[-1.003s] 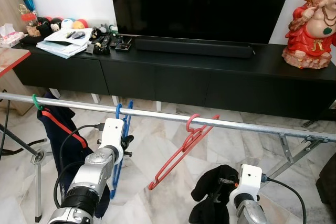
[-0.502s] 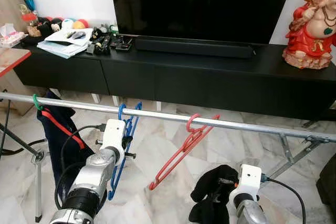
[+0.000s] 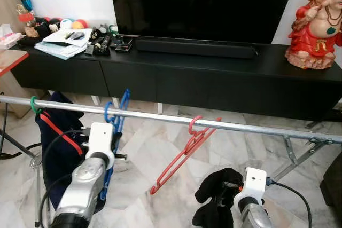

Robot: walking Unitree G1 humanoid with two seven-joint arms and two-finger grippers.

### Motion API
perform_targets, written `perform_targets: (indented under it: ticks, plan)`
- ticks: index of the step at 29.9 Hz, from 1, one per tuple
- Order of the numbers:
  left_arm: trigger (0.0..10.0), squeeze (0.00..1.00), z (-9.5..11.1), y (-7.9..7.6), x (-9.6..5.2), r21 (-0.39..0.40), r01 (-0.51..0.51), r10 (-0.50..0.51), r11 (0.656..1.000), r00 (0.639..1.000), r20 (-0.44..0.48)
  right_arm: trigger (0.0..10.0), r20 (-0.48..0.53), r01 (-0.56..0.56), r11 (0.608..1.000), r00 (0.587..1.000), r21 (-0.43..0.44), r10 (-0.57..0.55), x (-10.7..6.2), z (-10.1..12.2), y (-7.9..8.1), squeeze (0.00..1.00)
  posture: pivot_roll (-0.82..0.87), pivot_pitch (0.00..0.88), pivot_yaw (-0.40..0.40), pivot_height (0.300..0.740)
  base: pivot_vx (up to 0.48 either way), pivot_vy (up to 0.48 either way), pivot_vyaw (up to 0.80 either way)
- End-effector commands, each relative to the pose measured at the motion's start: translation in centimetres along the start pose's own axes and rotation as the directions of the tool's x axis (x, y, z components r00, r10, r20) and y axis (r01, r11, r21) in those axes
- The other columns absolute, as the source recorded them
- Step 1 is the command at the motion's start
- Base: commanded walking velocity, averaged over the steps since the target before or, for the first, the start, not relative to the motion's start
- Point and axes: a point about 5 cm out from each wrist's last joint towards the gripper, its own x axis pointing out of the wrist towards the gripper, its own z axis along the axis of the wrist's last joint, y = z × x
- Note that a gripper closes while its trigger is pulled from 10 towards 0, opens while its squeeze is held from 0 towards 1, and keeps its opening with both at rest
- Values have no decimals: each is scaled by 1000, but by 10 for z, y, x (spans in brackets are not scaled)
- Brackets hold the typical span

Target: Hang hanger

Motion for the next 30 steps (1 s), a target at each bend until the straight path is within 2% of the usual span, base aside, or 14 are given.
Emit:
perform_targets:
  ticks: [1,5,6,7,8,9,10,11,12,16,19,24,28,30]
  plan:
    - [0,0,-3,0,-10,62,37,-36,997,999,-6,10000,1,-6,1000,1000,-2,6,-1,-2,1,0,41,23,5,740,0,0,0]
    - [0,0,-28,2,-25,147,69,-57,987,995,-82,10000,-4,-6,1000,1000,-3,6,-1,-3,1,0,41,19,7,740,0,0,0]
    - [902,0,-34,4,-28,156,68,-52,985,993,-104,10000,-5,-6,1000,1000,-3,6,-1,-3,1,0,36,11,10,740,0,0,0]
    - [4000,0,-47,7,-32,188,70,-43,980,988,-147,10000,-5,-6,1000,1000,-3,6,-2,-3,1,0,36,11,10,740,0,0,0]
    - [4000,0,-51,8,-33,203,73,-40,976,986,-164,10000,-5,-5,1000,1000,-3,5,-2,-3,1,0,36,7,11,740,0,0,0]
    - [9647,0,-57,8,-35,211,77,-39,974,982,-182,10000,-6,-5,1000,1000,-3,5,-2,-3,1,0,35,4,13,740,0,0,0]
    - [10000,0,-64,9,-36,205,73,-29,976,978,-209,10000,-6,-4,1000,1000,-3,4,-2,-3,1,0,35,4,13,740,0,0,0]
    - [10000,0,-68,10,-37,197,68,-23,978,974,-225,10000,-6,-4,1000,1000,-3,3,-2,-3,1,0,35,4,13,740,0,0,0]
    - [10000,0,-88,13,-40,189,60,-1,980,954,-299,10000,-7,-2,1000,1000,-3,2,-2,-4,0,0,34,0,15,740,0,0,0]
    - [10000,0,-105,15,-44,170,46,20,984,931,-364,10000,-9,-2,1000,1000,-3,2,-2,-5,0,0,34,0,16,740,0,0,0]
    - [10000,0,-147,21,-58,121,-21,83,992,846,-527,10000,-11,0,1000,1000,-3,0,-3,-6,1,0,27,0,23,740,0,0,0]
    - [10000,0,-175,16,-79,117,-2,77,993,769,-634,10000,-12,7,1000,1000,0,-7,-3,-7,0,0,18,0,30,740,0,0,0]
    - [10000,0,-185,14,-89,112,-8,81,994,741,-666,10000,-11,11,1000,1000,2,-11,-4,-7,-1,0,12,0,32,740,0,0,0]
    - [10000,0,-195,14,-101,124,6,84,992,705,-704,10000,-11,14,1000,1000,2,-14,-4,-7,-2,0,10,0,31,740,0,238,0]
